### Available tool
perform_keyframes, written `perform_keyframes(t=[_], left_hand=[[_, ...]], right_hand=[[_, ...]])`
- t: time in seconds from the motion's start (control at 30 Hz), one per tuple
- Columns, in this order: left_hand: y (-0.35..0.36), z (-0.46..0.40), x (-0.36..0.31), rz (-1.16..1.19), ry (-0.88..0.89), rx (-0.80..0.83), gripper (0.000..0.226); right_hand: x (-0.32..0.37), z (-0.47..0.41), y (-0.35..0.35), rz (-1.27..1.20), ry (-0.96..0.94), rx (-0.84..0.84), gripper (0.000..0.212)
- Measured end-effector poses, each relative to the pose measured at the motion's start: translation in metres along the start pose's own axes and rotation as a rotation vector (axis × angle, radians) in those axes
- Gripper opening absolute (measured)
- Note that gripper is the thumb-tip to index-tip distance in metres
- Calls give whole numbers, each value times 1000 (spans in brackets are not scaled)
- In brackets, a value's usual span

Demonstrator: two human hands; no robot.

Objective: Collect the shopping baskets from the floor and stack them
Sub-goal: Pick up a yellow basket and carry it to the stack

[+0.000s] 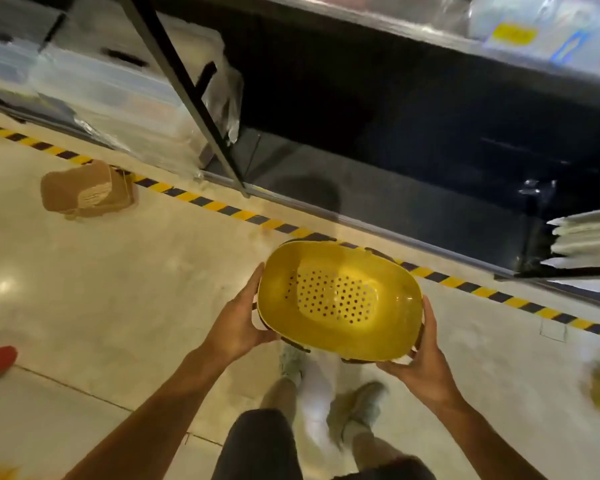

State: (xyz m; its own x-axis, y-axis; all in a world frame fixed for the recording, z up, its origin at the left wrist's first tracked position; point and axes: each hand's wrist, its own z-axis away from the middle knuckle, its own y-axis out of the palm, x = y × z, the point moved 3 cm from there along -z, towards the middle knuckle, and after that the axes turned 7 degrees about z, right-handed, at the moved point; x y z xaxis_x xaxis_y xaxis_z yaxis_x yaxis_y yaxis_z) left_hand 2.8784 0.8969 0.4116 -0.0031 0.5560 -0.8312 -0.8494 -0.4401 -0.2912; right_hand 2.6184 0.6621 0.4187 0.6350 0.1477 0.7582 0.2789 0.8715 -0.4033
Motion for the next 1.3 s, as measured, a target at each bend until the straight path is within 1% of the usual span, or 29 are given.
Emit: perform_keyframes(t=[0.07, 0.1, 0.13, 0.17, 0.23, 0.4, 0.53, 0.67, 0.73, 0.8, 0.83, 0.97, 1.1, 1.2, 1.3], left_hand=[[6, -30, 31, -1, -26, 57, 127], [11, -46, 49, -10, -35, 77, 129], [16, -60, 67, -19, -40, 97, 131], [21, -72, 84, -30, -49, 112, 133], [34, -92, 118, -34, -82, 133, 134], [60, -132, 182, -31, -100, 117, 133], [77, -156, 221, 2, -88, 81, 126], [89, -169, 232, 32, -74, 41, 116], [91, -170, 231, 63, -56, 13, 106], [88, -171, 229, 96, -84, -20, 94], [87, -171, 228, 107, -121, -25, 92], [81, -166, 233, 52, -237, -17, 95], [79, -156, 240, -59, -345, 71, 89], [89, -147, 252, -24, -335, 145, 90], [103, -147, 264, 27, -323, 121, 91]], right_hand=[[-28, -23, 16, 114, -20, -15, 123], [-44, -34, 24, 109, -4, -20, 123], [-63, -45, 31, 70, 47, -16, 125], [-81, -57, 39, -52, 129, 3, 129], [-114, -78, 53, -153, 231, 6, 136], [-170, -126, 84, -116, 223, 23, 135], [-207, -150, 105, -55, 217, -82, 129], [-219, -167, 115, -59, 251, -112, 123], [-215, -170, 116, -66, 251, -137, 119], [-207, -170, 114, -49, 241, -159, 117], [-204, -170, 114, -41, 241, -154, 116], [-205, -166, 117, -52, 298, -101, 117], [-211, -158, 124, -60, 345, 2, 106], [-220, -154, 134, -87, 357, 52, 106], [-232, -162, 150, -201, 305, 32, 110]])
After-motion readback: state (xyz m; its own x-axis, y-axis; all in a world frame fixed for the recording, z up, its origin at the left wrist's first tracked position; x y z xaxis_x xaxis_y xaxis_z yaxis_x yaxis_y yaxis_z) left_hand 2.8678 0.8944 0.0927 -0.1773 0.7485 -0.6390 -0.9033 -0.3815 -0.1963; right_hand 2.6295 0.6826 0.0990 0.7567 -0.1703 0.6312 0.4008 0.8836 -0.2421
